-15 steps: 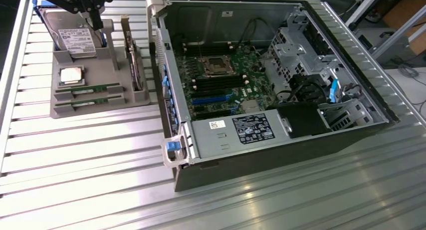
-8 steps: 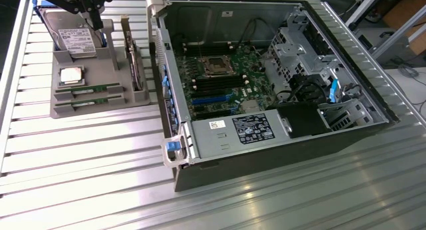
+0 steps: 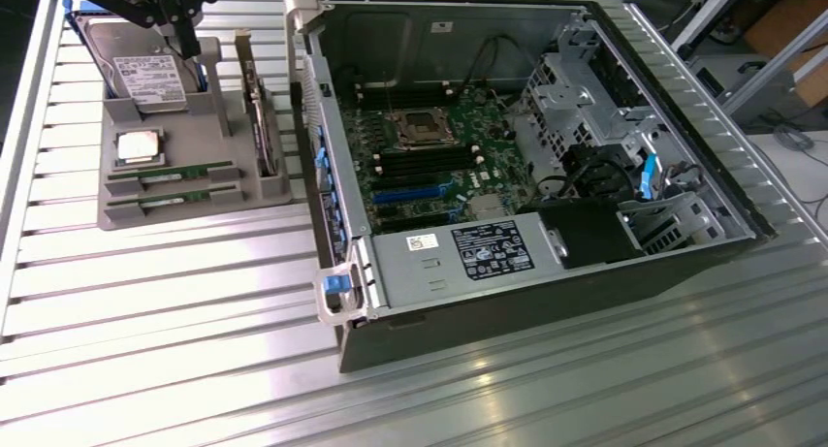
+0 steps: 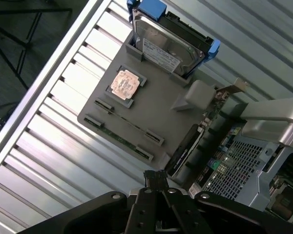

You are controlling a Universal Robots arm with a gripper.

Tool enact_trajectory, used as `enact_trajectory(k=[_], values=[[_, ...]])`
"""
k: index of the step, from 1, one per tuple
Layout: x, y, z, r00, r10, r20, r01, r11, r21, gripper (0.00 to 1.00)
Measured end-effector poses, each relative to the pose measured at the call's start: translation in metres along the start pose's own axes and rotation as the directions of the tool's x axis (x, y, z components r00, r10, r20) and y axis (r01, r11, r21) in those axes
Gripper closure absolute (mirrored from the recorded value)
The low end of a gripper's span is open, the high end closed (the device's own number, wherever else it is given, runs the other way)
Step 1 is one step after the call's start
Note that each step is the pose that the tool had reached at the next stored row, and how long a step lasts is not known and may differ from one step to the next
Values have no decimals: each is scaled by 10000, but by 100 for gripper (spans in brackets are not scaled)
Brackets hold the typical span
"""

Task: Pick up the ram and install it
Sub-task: 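Pick up the ram and move it above insertion slot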

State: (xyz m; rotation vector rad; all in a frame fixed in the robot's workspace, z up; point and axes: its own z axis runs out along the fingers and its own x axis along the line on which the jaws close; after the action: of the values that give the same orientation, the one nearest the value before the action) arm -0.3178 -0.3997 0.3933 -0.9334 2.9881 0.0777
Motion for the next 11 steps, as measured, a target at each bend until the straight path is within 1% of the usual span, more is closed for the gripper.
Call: enact_trajectory(k=[5,11], values=[[0,0,0,9993,-362,-16,362,9993,-10,89],[0,0,0,9977,-676,-30,676,9977,-18,89]])
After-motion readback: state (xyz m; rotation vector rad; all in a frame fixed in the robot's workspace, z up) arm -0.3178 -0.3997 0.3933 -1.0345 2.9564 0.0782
